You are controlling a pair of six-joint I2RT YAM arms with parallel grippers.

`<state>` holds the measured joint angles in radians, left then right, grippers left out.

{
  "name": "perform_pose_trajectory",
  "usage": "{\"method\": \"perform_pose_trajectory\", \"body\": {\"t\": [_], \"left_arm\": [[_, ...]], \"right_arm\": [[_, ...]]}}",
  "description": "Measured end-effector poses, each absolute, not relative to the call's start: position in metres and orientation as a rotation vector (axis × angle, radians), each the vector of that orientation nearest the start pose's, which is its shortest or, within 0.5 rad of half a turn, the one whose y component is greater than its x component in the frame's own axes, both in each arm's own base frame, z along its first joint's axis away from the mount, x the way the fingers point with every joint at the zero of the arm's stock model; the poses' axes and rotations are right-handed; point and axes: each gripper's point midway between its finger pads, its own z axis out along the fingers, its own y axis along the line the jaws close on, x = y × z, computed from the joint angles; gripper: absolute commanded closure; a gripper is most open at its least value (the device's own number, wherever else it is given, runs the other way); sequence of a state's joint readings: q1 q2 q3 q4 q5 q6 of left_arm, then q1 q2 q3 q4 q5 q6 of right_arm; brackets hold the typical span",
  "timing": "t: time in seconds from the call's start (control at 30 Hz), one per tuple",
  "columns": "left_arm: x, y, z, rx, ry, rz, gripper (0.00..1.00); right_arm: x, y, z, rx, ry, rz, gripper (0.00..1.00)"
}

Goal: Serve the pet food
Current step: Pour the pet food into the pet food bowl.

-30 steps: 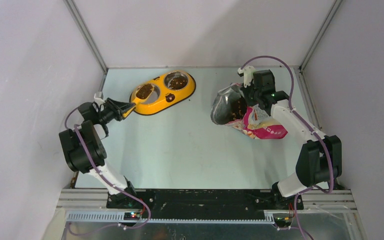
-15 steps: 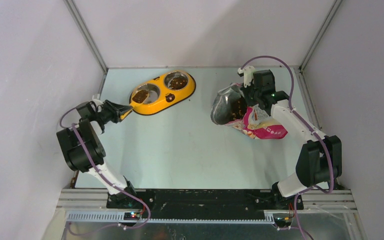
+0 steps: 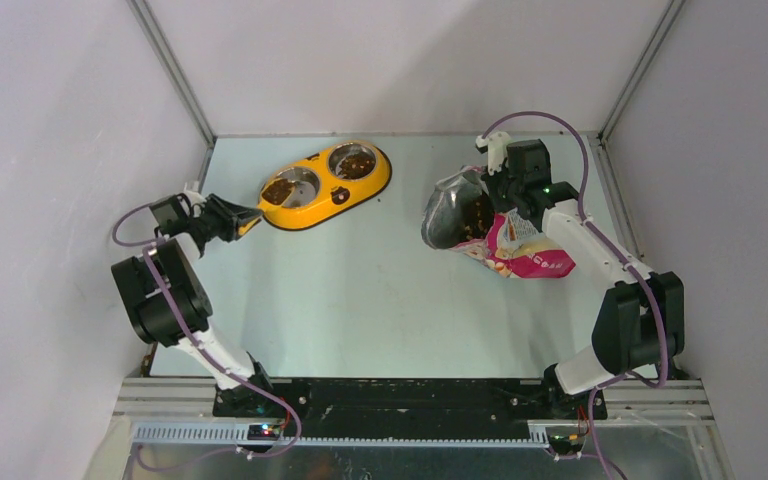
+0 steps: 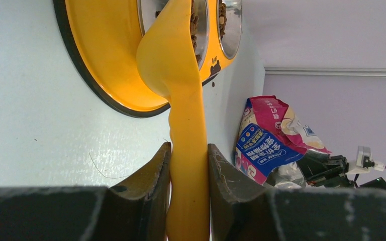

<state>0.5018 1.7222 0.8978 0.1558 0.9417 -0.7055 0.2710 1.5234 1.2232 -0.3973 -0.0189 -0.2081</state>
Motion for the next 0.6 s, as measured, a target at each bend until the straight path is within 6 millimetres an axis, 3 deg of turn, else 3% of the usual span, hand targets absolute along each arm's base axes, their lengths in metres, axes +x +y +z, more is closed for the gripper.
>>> {"method": "perform_pose_trajectory", "body": {"t": [0.6], "left_arm": [[0.4064,0.0344,0.1185,-0.744,2.088,-1.052,1.0]], "right_arm": [[0.4079,0.108,0.175,-0.547,2.196,0.056,1.0]]}}
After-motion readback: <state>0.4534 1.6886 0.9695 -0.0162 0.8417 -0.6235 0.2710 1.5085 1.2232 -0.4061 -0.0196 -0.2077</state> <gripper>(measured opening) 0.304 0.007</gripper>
